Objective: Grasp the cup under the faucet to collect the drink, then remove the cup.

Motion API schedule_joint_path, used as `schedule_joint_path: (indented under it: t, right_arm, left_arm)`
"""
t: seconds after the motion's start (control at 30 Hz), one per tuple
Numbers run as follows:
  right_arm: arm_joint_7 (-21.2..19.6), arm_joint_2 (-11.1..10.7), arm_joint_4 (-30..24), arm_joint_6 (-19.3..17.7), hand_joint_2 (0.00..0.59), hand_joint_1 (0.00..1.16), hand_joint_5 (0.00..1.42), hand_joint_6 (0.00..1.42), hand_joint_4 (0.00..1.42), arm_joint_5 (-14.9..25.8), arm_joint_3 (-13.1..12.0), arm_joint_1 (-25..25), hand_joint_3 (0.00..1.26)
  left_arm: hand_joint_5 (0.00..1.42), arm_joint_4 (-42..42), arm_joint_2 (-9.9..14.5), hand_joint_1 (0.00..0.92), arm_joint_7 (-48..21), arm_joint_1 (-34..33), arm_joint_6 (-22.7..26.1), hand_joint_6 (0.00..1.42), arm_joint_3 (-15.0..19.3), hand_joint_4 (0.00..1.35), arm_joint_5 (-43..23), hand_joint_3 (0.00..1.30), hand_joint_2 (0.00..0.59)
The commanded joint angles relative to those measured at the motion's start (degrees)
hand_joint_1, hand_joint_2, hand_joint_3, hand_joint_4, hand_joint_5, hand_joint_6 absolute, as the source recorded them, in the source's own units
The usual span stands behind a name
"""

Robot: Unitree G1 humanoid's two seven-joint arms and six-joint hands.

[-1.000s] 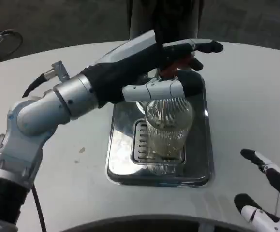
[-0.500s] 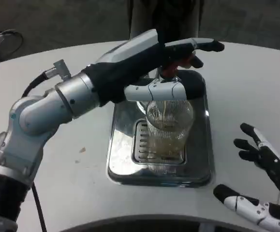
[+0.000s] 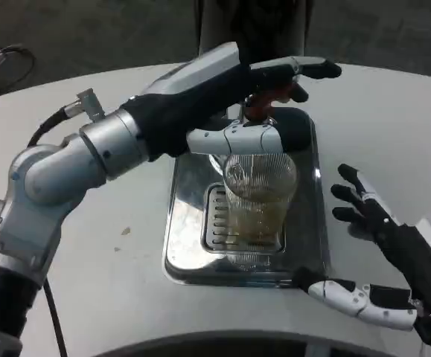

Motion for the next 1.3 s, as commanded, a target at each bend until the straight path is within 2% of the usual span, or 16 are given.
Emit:
schedule_joint_path:
  t: [0.03, 0.53, 0.73, 0.87, 1.03, 1.3]
  right_arm:
    - [-4.0, 1.4, 3.7, -1.2, 0.208, 0.75, 0.22, 0.19, 0.09, 0.3, 1.3, -3.1, 0.00]
    - [-10.6, 2.6, 13.9, -2.3, 0.212, 0.77, 0.22, 0.20, 0.10, 0.9, 3.5, -9.0, 0.00]
    - [-11.8, 3.3, 16.6, -2.4, 0.208, 0.76, 0.17, 0.15, 0.09, 1.9, 3.7, -10.9, 0.00]
    - [-12.9, 3.3, 18.1, -2.9, 0.208, 0.75, 0.14, 0.07, 0.08, 0.9, 4.5, -12.0, 0.00]
    - [-13.8, 4.1, 20.8, -3.7, 0.216, 0.75, 0.12, 0.01, 0.08, 1.8, 5.2, -14.0, 0.00]
    - [-13.6, 4.9, 25.0, -4.2, 0.214, 0.74, 0.12, 0.00, 0.07, 2.3, 6.9, -17.8, 0.00]
  left_arm:
    - [0.24, 1.2, 0.9, 0.000, -0.5, 0.9, 0.6, 0.24, -1.1, 0.12, 2.5, 0.19, 0.078]
    - [0.25, 1.5, 0.2, 0.000, 0.2, -0.7, 0.5, 0.24, -1.7, 0.13, 3.6, 0.19, 0.079]
    - [0.25, 1.5, 0.5, 0.000, 0.4, -0.8, 0.5, 0.24, -1.5, 0.13, 3.5, 0.19, 0.082]
    - [0.25, 1.7, 0.6, 0.000, 0.4, -0.8, 0.3, 0.22, -1.4, 0.13, 3.5, 0.19, 0.081]
    - [0.25, 1.5, 0.7, 0.000, 0.4, -0.6, 0.4, 0.21, -1.3, 0.13, 3.4, 0.19, 0.082]
    - [0.25, 1.9, 0.9, 0.000, 0.4, -1.0, 0.2, 0.20, -1.2, 0.13, 3.5, 0.19, 0.083]
